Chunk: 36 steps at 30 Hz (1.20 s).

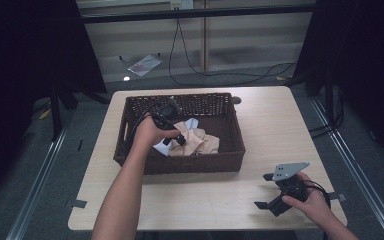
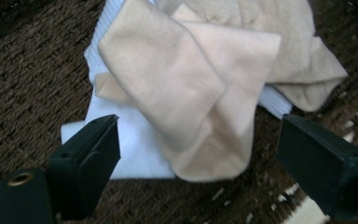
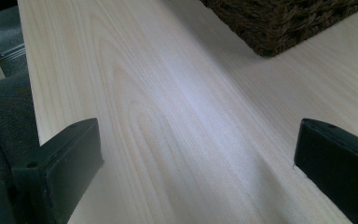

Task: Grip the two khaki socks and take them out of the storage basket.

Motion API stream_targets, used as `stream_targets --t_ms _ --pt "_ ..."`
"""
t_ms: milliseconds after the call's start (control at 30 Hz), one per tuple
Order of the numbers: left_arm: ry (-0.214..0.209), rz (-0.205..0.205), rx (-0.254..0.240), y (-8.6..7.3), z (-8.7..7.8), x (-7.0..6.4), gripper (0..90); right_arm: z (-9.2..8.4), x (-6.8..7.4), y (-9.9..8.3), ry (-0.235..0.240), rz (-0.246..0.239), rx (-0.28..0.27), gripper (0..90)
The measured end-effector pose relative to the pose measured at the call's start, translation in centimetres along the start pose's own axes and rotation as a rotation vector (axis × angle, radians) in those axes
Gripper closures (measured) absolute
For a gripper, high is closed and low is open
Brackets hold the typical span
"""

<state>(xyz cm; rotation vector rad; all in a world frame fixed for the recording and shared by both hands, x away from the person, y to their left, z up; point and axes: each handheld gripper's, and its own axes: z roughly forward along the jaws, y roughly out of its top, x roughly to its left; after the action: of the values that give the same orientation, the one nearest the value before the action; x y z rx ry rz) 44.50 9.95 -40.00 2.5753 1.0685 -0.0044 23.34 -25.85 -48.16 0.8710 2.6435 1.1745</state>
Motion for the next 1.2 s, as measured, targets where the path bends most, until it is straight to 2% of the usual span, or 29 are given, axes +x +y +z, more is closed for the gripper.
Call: stream_targets --t_ms 100,200,333,400,533,600,633,700,733,767,800,833,867,900,933,1033,1100,1133,1167,1200 --pt "0.004 -0.006 0.010 0.2 0.4 0.1 14.7 0.0 0.0 0.0 -0.002 -0.002 0.000 0.3" --pt "-0.003 -0.035 0.009 0.4 1.4 0.5 15.8 0.0 -0.1 0.0 -0.004 -0.001 0.001 0.4" --pt "-0.008 -0.044 0.014 0.5 2.1 0.7 16.1 0.0 -0.1 0.0 -0.004 -0.004 0.003 0.4" --pt "-0.006 -0.063 0.005 0.5 2.7 1.1 17.3 0.1 0.0 0.0 -0.002 -0.009 0.002 0.5" --pt "-0.006 -0.063 0.008 0.6 3.3 1.3 19.1 0.1 0.0 0.0 -0.002 -0.011 0.003 0.5" --pt "0.004 -0.057 0.022 0.7 3.6 1.3 23.6 0.1 0.0 0.0 -0.002 -0.011 0.002 0.5" --pt "-0.005 -0.057 0.023 0.7 3.8 1.2 28.1 0.1 -0.1 0.0 -0.002 -0.010 0.002 0.5" --pt "-0.022 -0.056 0.023 0.8 3.9 1.2 44.6 0.1 -0.1 0.0 -0.001 -0.009 0.001 0.5" --pt "-0.028 -0.054 0.024 0.8 4.0 1.1 44.6 0.1 -0.1 0.0 -0.002 -0.010 0.000 0.5" --pt "-0.027 -0.048 0.033 0.8 4.1 1.0 48.6 0.1 -0.1 0.0 -0.002 -0.011 0.000 0.5" --pt "-0.002 -0.038 0.053 0.8 4.2 0.9 58.2 0.1 -0.1 0.0 0.000 -0.008 0.001 0.5" --pt "-0.002 -0.038 0.053 0.8 4.2 0.9 63.2 0.1 -0.1 0.0 0.000 -0.008 0.001 0.5" --pt "-0.012 -0.042 0.056 0.8 4.2 0.9 63.2 0.1 -0.1 0.0 0.000 -0.010 0.000 0.5" --pt "-0.027 -0.042 0.067 0.8 4.1 1.0 68.6 0.0 0.0 0.0 -0.001 -0.010 -0.001 0.6" --pt "-0.021 -0.044 0.073 0.7 3.7 1.0 76.8 0.0 -0.1 0.0 -0.001 -0.008 0.000 0.6" --pt "-0.029 -0.057 0.076 0.6 3.1 1.0 84.1 0.1 -0.1 0.0 -0.002 -0.008 0.001 0.7" --pt "-0.035 -0.060 0.091 0.6 2.2 1.0 85.1 0.1 -0.1 0.0 -0.001 -0.008 0.002 0.7" --pt "-0.047 -0.056 0.096 0.5 1.2 1.0 85.9 0.1 -0.1 0.0 -0.001 -0.011 0.003 0.7" --pt "-0.047 -0.056 0.096 0.5 1.2 1.0 86.2 0.1 -0.1 0.0 -0.001 -0.011 0.003 0.7" --pt "-0.064 -0.073 0.088 0.5 0.5 0.9 86.2 0.2 -0.1 0.0 0.002 -0.012 0.001 0.7"
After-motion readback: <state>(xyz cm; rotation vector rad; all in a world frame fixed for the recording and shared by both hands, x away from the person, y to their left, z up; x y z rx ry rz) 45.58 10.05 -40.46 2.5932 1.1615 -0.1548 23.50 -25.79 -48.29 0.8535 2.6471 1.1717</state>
